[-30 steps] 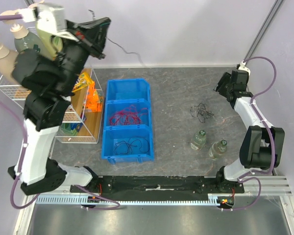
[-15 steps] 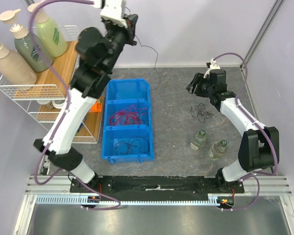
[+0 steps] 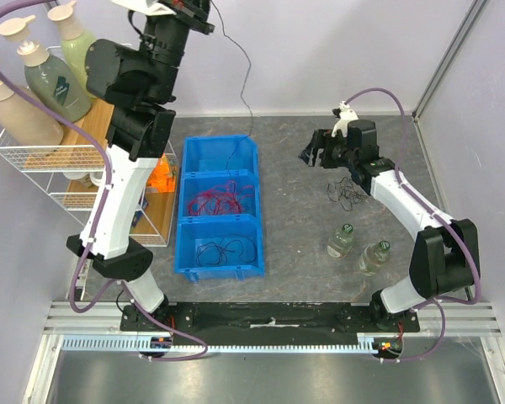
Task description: Untangle the cables
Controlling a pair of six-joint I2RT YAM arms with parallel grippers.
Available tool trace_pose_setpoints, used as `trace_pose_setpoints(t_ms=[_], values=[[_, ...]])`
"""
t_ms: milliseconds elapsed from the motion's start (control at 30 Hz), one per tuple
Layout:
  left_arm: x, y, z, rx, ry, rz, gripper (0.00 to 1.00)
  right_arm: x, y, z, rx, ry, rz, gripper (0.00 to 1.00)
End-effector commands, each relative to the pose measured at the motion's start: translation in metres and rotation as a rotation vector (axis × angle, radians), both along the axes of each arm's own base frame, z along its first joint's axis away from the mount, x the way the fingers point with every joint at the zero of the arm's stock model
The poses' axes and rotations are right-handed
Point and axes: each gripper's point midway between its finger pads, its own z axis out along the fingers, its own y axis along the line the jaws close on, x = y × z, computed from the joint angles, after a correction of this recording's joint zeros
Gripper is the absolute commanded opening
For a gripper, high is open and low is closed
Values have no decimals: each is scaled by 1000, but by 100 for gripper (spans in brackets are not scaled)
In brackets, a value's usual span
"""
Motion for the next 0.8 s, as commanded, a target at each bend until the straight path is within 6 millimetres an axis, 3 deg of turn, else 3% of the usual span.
trace_pose_setpoints(t_ms=[0,167,267,367,500,767], values=[[-30,26,38,-111,-116,-8,2,-33,82,62,106,-242,408,86],[-42,29,40,-104,-115,-32,2,-64,152,76,141,-401,591,96],[-45,32,41,-99,-111,-30,2,-83,176,73,160,-469,624,97],[-46,32,39,-99,-100,-33,2,-94,191,69,191,-499,599,96],[-50,33,40,-97,-101,-44,2,-91,209,74,237,-477,556,88],[-45,32,32,-86,-74,-36,2,-100,222,70,329,-436,595,78]])
